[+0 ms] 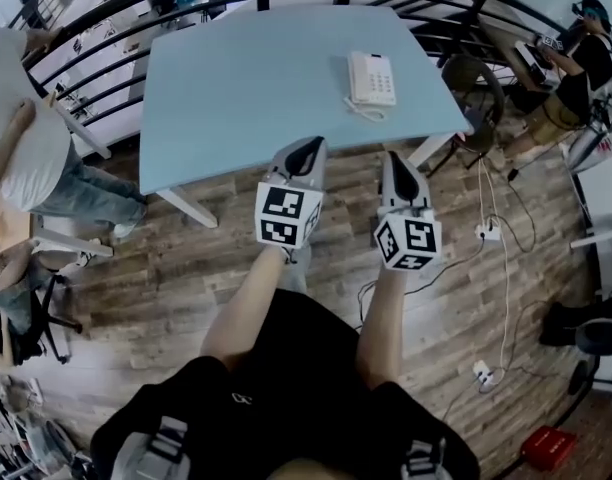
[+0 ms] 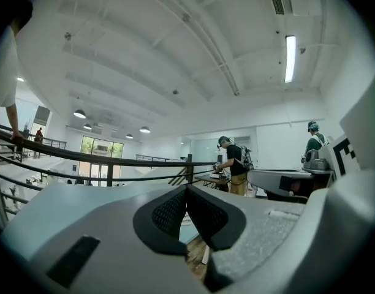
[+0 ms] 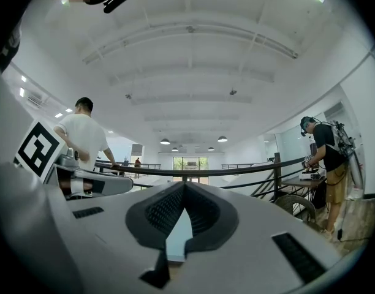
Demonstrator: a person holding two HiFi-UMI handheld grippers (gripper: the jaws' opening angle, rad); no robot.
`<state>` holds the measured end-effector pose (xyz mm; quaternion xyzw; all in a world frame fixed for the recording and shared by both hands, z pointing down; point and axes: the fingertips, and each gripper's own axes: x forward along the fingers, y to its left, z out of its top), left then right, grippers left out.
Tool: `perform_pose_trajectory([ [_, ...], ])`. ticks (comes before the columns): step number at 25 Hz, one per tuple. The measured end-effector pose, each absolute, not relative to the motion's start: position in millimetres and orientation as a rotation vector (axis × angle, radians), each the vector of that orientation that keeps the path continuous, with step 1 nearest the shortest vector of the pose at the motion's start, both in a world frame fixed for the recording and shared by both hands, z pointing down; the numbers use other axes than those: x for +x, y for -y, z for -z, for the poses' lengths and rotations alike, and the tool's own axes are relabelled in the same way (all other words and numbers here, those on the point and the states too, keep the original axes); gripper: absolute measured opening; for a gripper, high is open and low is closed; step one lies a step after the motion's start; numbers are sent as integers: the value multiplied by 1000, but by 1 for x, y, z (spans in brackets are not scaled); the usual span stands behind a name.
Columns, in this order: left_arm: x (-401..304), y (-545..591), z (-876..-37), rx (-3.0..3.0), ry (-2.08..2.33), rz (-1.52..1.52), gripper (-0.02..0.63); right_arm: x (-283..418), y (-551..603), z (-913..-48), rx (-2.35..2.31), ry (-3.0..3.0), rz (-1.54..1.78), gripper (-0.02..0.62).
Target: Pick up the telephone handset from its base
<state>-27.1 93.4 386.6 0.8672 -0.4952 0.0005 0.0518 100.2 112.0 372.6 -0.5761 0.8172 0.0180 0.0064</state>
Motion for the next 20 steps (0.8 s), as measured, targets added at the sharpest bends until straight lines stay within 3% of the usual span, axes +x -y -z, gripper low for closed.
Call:
perform_pose_trajectory([
  [20,48,220,-482,2484,1197,-122,0,158,198,-453,-1926,-2568,299,-5],
])
